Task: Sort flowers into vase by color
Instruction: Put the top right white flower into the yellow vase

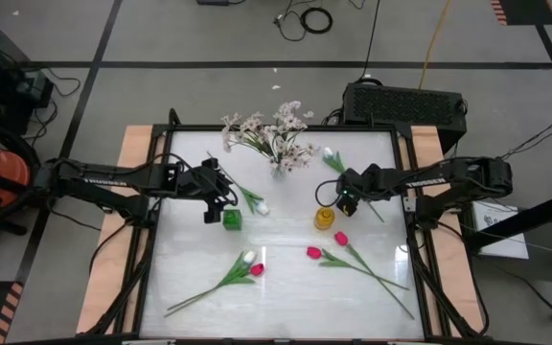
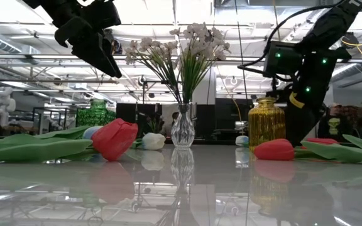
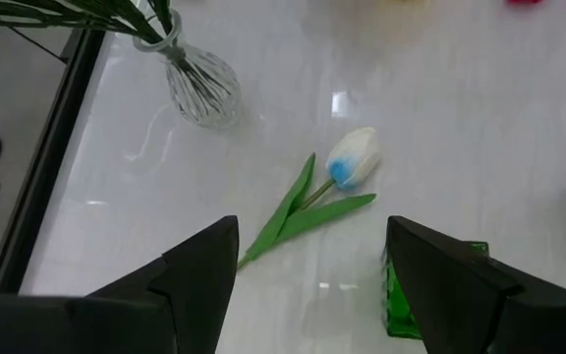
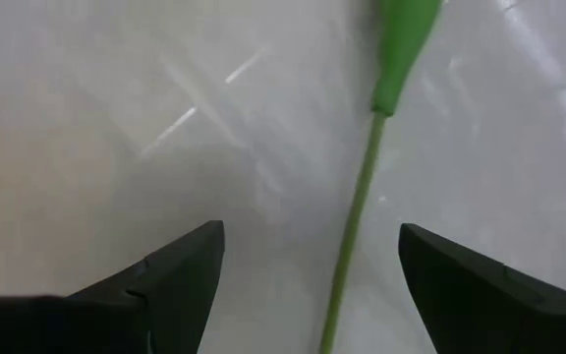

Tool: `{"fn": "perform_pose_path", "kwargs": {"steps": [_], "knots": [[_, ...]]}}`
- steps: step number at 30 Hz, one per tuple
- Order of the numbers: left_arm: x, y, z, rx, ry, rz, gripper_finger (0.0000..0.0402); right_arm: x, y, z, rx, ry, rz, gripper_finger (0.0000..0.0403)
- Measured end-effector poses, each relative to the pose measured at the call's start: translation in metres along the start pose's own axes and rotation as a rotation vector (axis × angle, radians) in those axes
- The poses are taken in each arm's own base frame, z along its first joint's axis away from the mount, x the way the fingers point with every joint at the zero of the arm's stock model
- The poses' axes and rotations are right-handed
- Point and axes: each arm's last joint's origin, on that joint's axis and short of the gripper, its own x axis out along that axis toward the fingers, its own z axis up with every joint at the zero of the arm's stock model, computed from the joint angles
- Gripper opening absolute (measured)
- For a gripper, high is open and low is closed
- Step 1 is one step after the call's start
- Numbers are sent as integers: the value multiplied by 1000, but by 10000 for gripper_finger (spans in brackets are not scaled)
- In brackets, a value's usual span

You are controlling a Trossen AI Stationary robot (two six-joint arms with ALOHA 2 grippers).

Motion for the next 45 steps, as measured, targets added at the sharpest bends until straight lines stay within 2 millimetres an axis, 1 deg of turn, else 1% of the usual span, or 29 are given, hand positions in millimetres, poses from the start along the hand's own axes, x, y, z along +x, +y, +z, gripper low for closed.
{"fn": "perform_pose_path", "kwargs": {"steps": [3,7,12,14,16,21,27,32,37,41,45], "knots": [[0,0,0,1,0,1,267,-6,2,4,14,35,37,298],[0,0,0,17,0,3,267,-18,6,12,28,45,43,298],[0,0,0,17,0,3,267,-45,17,15,51,129,145,298],[0,0,0,16,0,3,267,-57,23,11,43,132,156,298],[0,0,0,16,0,3,267,-68,30,3,24,127,173,298],[0,0,0,-10,0,3,267,-85,39,-17,12,106,155,298],[0,0,0,-11,-1,3,267,-93,43,-32,42,149,152,298],[0,0,0,-10,-1,3,267,-101,53,-46,85,154,173,298],[0,0,1,-13,-13,4,267,-108,60,-59,85,155,191,298],[0,0,2,-16,-25,4,267,-110,63,-63,87,155,197,298],[0,0,2,-30,-25,2,267,-109,64,-64,113,159,189,298]]}}
